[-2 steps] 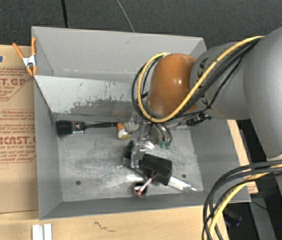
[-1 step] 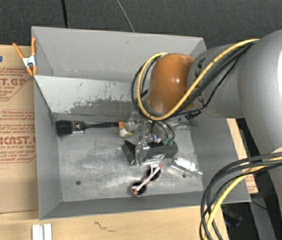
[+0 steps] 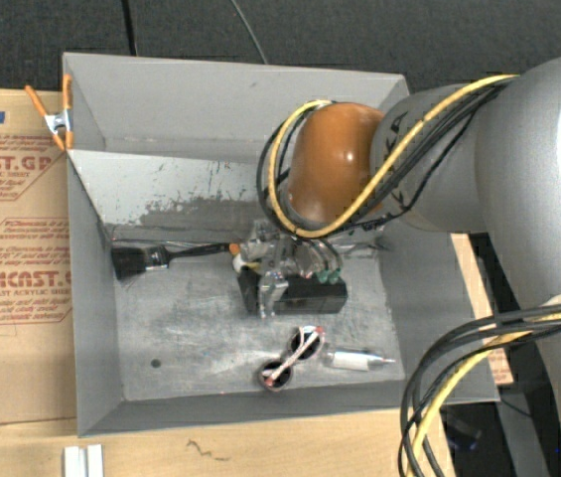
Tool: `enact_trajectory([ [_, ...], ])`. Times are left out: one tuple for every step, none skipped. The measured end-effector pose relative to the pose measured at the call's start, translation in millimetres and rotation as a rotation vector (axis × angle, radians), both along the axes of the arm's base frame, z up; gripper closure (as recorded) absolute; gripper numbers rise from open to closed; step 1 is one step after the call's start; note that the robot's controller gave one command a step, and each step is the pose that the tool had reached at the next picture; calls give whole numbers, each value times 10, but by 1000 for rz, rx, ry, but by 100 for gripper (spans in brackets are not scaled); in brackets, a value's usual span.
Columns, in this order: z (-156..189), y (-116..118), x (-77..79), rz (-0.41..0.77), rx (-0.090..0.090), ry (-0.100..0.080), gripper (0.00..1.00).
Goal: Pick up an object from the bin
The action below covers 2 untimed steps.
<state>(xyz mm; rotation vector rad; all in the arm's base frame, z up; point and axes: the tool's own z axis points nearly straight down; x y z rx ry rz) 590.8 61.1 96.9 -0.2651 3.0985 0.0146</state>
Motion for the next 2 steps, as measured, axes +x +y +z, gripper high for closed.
enact_trajectory([
  [-2,0,-1,0,0,1,100],
  [1613,-792,-110,79,-15,26,100],
])
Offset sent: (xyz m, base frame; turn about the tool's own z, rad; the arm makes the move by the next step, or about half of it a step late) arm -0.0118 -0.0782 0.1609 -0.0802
